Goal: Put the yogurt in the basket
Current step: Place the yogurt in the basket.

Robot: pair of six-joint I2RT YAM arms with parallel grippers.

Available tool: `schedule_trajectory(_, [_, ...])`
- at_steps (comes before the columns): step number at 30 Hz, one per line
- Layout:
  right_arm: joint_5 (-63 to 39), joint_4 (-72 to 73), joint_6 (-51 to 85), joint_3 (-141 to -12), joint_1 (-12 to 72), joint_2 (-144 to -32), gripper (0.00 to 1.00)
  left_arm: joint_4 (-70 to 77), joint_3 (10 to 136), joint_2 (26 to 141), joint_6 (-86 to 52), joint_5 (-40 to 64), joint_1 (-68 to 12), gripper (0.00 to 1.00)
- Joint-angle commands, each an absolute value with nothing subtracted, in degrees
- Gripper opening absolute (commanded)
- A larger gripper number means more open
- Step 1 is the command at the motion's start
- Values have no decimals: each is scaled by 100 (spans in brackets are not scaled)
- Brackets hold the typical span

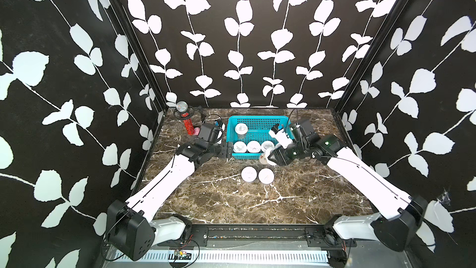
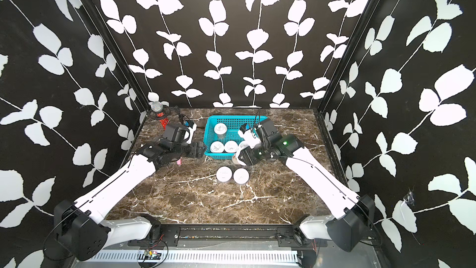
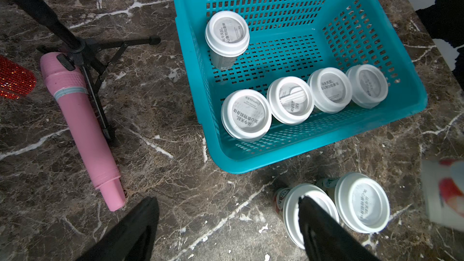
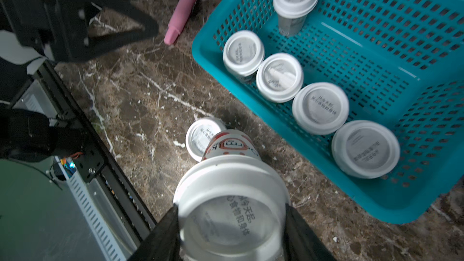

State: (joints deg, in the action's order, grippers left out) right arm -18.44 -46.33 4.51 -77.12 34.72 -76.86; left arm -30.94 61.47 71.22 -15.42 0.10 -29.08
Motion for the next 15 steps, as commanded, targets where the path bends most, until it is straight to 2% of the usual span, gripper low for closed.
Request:
schedule_trajectory(1, [-1957, -4188, 584, -8110, 3162, -7905, 56, -3162, 6258, 6992, -1514, 28, -2869, 87])
schedule_trajectory(7, [-1819, -3824, 845, -8497, 2670, -8483, 55, -3173, 6264, 6987, -1512, 18, -2874, 87])
schedule_trajectory(15, [-860, -3882, 944, -9127, 2447, -9355, 54, -3164, 6267, 7010, -1507, 13, -2872, 87])
